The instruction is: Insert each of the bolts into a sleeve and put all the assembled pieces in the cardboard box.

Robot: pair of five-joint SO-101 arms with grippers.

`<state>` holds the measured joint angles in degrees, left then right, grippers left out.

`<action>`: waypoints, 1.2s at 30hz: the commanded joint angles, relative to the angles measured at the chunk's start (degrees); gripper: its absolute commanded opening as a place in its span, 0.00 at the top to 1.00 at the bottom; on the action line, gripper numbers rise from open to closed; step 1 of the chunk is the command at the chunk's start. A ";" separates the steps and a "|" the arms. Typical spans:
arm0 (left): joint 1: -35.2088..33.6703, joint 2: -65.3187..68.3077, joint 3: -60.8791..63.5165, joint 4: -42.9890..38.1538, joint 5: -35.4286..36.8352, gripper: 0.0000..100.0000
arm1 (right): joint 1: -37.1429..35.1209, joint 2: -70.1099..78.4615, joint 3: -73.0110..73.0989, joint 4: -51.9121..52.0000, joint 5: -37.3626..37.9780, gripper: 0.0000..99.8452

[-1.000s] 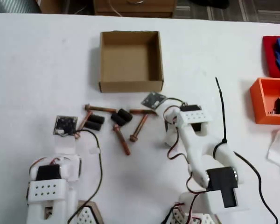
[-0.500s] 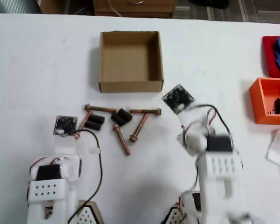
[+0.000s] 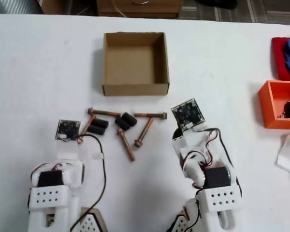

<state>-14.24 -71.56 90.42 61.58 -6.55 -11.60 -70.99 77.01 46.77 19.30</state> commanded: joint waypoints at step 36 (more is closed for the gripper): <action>-23.74 -0.26 -18.68 -25.23 -22.59 0.97 | -0.48 -1.54 2.99 -5.85 -3.52 0.98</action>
<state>-37.45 -71.47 83.82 37.58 -26.51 -11.60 -70.90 80.26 42.20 15.87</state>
